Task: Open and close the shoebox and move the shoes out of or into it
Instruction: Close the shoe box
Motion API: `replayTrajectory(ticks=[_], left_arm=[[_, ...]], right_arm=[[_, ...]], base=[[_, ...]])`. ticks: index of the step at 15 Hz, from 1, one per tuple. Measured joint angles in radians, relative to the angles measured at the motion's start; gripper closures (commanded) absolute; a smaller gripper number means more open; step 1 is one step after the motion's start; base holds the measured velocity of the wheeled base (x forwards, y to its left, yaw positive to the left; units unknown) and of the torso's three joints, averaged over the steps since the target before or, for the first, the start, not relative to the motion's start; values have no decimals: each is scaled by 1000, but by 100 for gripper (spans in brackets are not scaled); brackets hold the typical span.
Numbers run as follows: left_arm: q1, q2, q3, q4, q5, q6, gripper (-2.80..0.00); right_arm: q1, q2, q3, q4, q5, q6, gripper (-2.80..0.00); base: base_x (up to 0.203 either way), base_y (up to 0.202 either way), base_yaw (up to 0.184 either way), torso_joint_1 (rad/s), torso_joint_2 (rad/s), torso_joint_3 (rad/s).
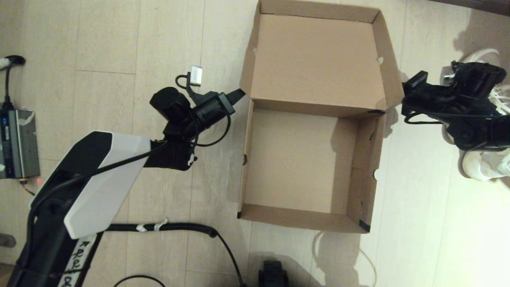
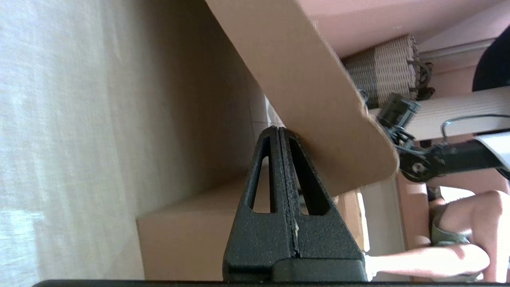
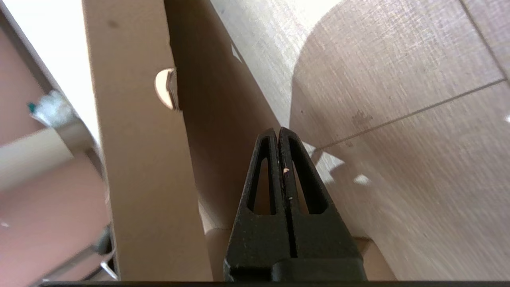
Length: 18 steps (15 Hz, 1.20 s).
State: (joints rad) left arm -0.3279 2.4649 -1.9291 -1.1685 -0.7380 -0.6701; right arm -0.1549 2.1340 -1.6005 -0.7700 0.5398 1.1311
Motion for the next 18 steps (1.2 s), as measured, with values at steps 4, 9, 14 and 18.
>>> replayTrajectory(ticks=[4, 9, 14, 18], left_arm=[[-14, 5, -1, 5, -15, 0, 0], [-15, 6, 1, 5, -17, 2, 0], [-15, 6, 1, 5, -17, 2, 0], [-18, 6, 1, 4, -17, 2, 0]], right_arm=[[3, 40, -87, -11, 7, 118, 0], [2, 118, -191, -198, 103, 326, 0], [1, 171, -234, -237, 137, 459, 0], [1, 211, -272, -237, 151, 472, 0]], base=[[0, 0, 0, 0, 0, 0], [0, 0, 0, 0, 0, 0], [0, 0, 0, 0, 0, 0], [0, 0, 0, 0, 0, 0]])
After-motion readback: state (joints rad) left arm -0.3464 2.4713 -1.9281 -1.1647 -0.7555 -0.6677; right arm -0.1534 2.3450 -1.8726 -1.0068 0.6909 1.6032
